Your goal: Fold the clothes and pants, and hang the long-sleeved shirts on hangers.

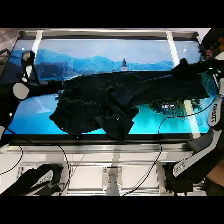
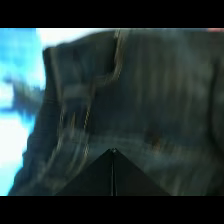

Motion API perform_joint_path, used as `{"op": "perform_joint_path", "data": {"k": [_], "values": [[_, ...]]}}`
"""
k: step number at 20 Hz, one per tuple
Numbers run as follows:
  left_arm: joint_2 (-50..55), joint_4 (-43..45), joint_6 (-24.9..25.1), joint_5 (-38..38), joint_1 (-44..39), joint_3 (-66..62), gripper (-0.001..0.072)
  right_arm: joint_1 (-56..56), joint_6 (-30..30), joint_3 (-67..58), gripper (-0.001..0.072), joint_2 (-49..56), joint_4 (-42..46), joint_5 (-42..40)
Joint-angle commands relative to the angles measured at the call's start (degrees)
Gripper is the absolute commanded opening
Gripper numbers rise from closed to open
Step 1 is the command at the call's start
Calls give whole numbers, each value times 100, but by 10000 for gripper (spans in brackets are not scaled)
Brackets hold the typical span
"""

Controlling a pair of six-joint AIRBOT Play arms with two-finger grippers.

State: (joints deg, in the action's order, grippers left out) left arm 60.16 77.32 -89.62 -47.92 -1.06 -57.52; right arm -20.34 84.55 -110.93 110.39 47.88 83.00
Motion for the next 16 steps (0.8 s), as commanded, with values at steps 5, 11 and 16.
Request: {"op": "perform_joint_path", "data": {"k": [5,11,16], "values": [[122,-1351,1668,-546,1541,1139,86,1091,-162,238,271,573,-612,358],[822,-1681,3222,-267,1580,1128,466,1360,-175,229,270,608,-605,343],[1438,-2175,3626,343,1580,1097,465,1360,-175,229,270,608,-608,431]]}}
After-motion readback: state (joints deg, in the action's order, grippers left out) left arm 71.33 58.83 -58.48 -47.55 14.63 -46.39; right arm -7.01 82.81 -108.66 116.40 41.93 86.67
